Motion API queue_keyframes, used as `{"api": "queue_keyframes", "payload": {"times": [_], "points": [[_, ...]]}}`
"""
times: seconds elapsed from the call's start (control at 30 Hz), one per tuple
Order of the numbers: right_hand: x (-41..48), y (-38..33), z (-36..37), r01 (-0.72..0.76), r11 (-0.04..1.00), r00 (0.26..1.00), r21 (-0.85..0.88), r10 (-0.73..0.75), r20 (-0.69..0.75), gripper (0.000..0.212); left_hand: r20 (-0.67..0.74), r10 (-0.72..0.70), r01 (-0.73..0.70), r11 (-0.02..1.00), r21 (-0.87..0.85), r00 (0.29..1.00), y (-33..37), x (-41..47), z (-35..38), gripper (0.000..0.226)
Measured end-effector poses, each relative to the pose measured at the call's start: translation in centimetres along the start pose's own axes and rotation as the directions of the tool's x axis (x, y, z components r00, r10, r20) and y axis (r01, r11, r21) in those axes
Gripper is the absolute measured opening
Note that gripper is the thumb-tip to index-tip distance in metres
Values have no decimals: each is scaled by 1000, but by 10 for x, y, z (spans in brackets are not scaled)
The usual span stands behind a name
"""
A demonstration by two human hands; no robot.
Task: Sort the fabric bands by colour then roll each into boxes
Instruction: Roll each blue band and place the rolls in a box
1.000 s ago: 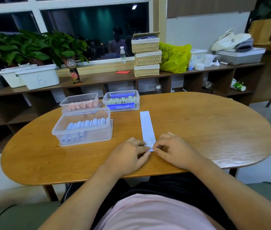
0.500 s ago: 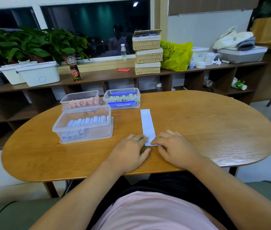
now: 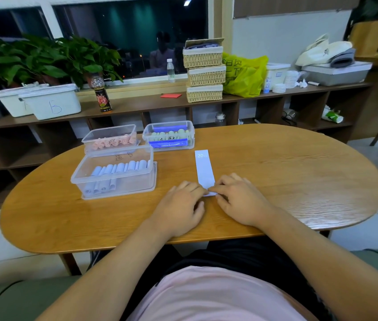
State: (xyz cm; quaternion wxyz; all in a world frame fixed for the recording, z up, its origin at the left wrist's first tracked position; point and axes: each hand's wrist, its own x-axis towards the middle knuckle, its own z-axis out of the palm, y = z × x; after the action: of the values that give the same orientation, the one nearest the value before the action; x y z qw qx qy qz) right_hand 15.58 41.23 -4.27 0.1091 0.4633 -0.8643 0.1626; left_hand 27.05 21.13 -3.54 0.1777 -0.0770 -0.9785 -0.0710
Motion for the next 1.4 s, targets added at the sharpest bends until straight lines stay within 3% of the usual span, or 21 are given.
{"api": "queue_keyframes", "payload": {"times": [0.13,0.37,0.57,0.7,1.07,1.4], "points": [[-3,1,-1,6,1000,999,24,-5,-41,35,2,-29,29,1000,1,1000,-1,7,2,35],[5,5,-2,-34,999,999,15,34,6,41,31,-92,92,996,-1,995,-7,23,8,45],[27,10,-3,-77,997,996,-13,77,53,39,14,-269,269,952,-145,963,-10,26,9,57],[39,11,2,-106,994,991,-31,108,76,39,-14,-317,309,934,-180,948,-11,24,8,57],[17,11,7,-68,994,997,83,70,-16,28,-19,-295,285,937,-202,955,-9,19,6,46],[8,9,10,-27,990,999,136,31,-27,31,23,-242,241,950,-198,970,-6,17,3,44]]}}
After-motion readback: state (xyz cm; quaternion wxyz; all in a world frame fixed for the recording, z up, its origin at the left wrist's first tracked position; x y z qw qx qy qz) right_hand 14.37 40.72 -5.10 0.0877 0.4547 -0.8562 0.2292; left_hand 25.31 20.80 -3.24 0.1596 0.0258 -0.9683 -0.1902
